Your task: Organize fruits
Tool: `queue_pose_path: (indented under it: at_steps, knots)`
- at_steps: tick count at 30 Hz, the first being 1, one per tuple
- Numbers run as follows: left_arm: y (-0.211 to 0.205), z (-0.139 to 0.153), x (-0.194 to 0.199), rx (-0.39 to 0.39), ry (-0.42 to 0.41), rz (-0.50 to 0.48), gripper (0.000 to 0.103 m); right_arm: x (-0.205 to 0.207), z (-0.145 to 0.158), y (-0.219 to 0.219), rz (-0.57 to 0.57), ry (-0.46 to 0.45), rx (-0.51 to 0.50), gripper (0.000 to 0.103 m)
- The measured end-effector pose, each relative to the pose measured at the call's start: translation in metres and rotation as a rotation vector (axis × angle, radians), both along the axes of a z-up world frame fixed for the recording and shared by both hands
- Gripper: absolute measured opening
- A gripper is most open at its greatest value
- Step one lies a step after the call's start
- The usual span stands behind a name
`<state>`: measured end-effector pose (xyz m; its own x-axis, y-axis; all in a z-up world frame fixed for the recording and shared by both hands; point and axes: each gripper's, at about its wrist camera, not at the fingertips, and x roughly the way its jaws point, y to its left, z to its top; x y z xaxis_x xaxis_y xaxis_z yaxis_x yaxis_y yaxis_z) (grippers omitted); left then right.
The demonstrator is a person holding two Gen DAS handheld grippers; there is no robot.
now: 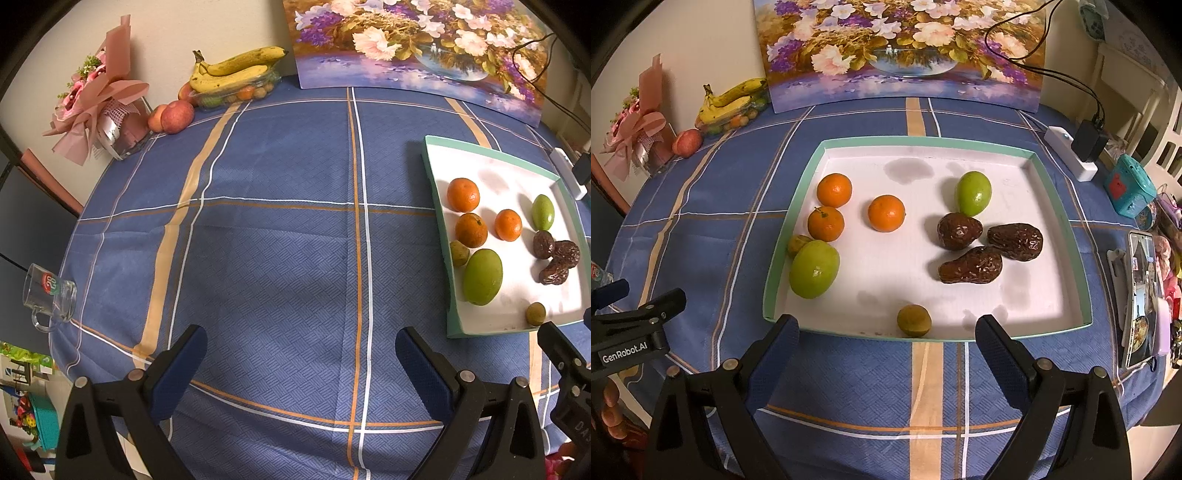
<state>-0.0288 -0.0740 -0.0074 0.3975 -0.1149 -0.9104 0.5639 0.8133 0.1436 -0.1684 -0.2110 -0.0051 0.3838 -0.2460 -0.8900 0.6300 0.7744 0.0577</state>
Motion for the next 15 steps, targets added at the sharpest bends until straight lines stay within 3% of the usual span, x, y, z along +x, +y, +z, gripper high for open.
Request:
queue_pose_path:
  at_steps: [15]
  knots:
    - [0.0003, -0.0003, 0.0006, 0.0, 0.0, -0.002, 0.103, 0.0009, -0.001, 0.0003, 0.006, 0.012, -0.007, 0.097]
